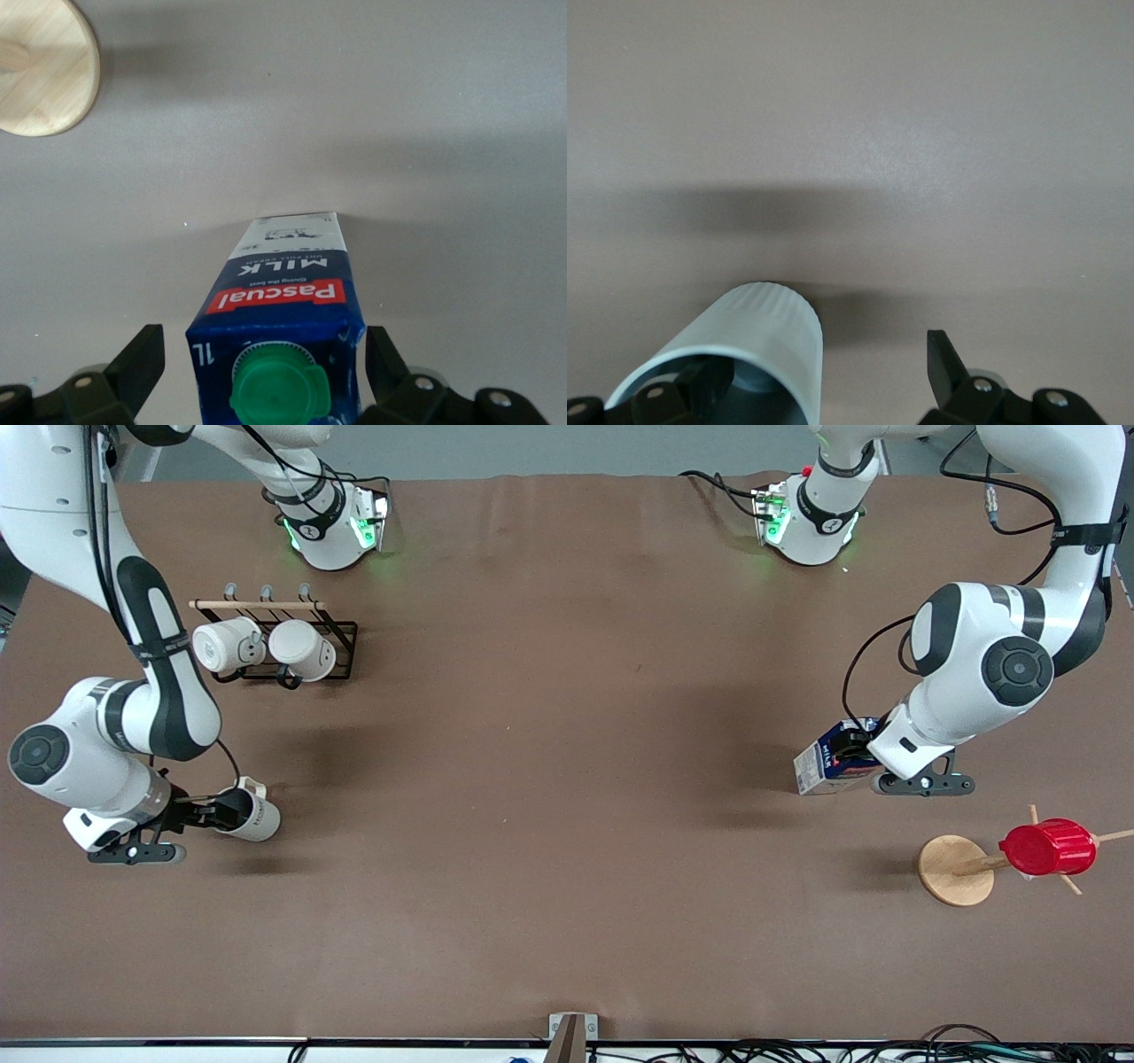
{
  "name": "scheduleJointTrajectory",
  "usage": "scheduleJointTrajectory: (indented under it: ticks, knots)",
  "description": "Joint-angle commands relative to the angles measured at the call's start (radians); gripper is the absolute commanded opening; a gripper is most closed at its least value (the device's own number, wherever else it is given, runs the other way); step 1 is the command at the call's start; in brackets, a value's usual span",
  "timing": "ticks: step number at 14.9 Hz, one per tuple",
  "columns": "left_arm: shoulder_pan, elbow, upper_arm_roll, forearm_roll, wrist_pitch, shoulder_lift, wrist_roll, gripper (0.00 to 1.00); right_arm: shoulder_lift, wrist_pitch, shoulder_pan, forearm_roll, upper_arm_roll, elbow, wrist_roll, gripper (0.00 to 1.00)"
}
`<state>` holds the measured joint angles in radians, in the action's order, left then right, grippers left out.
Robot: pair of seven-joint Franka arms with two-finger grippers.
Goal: Place cup and milk on table
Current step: 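Carry the carton and the grey mug toward the table middle with both grippers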
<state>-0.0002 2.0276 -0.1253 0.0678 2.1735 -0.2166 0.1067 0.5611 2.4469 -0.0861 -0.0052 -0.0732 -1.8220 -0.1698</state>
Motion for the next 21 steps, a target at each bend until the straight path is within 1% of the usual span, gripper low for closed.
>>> scheduleJointTrajectory:
  ticks: [1, 2, 3, 5, 6, 7, 9, 10, 11, 13, 14, 16, 18, 19, 20, 21]
  knots:
    - [0.003, 0.019, -0.004, 0.023, 0.019, 0.01, 0.014, 0.98, -0.018, 0.02, -0.004, 0.001, 0.006, -0.036, -0.013, 0.78]
    - [0.003, 0.019, -0.004, 0.023, 0.019, 0.008, 0.015, 0.96, -0.017, 0.02, -0.004, 0.001, 0.006, -0.036, -0.013, 0.7]
    - [0.003, 0.019, -0.004, 0.023, 0.019, 0.008, 0.015, 0.93, -0.017, 0.02, -0.003, 0.001, 0.006, -0.04, -0.013, 0.63]
    - [0.003, 0.017, -0.004, 0.023, 0.041, 0.008, 0.013, 0.87, -0.02, 0.014, -0.001, 0.001, 0.006, -0.059, -0.013, 0.59]
    - [0.002, 0.017, -0.004, 0.023, 0.058, 0.008, 0.014, 0.86, -0.021, 0.009, -0.001, 0.001, 0.006, -0.059, -0.013, 0.54]
    - [0.002, 0.017, -0.005, 0.023, 0.069, 0.008, 0.015, 0.83, -0.021, 0.006, -0.001, 0.001, 0.006, -0.06, -0.013, 0.44]
    - [0.003, 0.019, -0.005, 0.023, 0.071, 0.008, 0.015, 0.79, -0.021, 0.009, -0.001, 0.001, 0.006, -0.062, -0.008, 0.06]
    - [0.003, 0.017, -0.005, 0.023, 0.071, 0.006, 0.015, 0.77, -0.021, 0.006, -0.001, 0.001, 0.006, -0.057, -0.008, 0.0]
    - [0.003, 0.017, -0.005, 0.021, 0.072, 0.006, 0.015, 0.76, -0.021, 0.004, -0.001, 0.001, 0.006, -0.054, -0.011, 0.0]
    - [0.002, 0.014, -0.007, 0.021, 0.072, 0.008, 0.018, 0.71, -0.03, -0.018, 0.003, 0.001, 0.007, -0.036, -0.007, 0.0]
    - [0.0, 0.013, -0.007, 0.021, 0.072, 0.008, 0.022, 0.68, -0.035, -0.073, 0.008, 0.001, 0.013, -0.007, -0.004, 0.0]
    - [-0.004, 0.008, -0.01, 0.021, 0.072, 0.009, 0.044, 0.67, -0.076, -0.239, 0.034, 0.001, 0.038, 0.071, -0.002, 0.0]
    - [-0.006, 0.003, -0.014, 0.021, 0.065, 0.025, 0.051, 0.67, -0.089, -0.336, 0.06, 0.001, 0.116, 0.144, 0.003, 0.0]
    - [-0.004, -0.001, -0.023, 0.021, 0.062, 0.032, 0.051, 0.67, -0.089, -0.345, 0.062, 0.001, 0.163, 0.168, 0.019, 0.0]
    - [-0.004, -0.004, -0.031, 0.021, 0.055, 0.042, 0.057, 0.67, -0.089, -0.345, 0.069, -0.001, 0.215, 0.187, 0.074, 0.0]
    - [-0.004, -0.022, -0.051, 0.021, 0.039, 0.043, 0.068, 0.67, -0.084, -0.342, 0.086, -0.012, 0.251, 0.202, 0.151, 0.0]
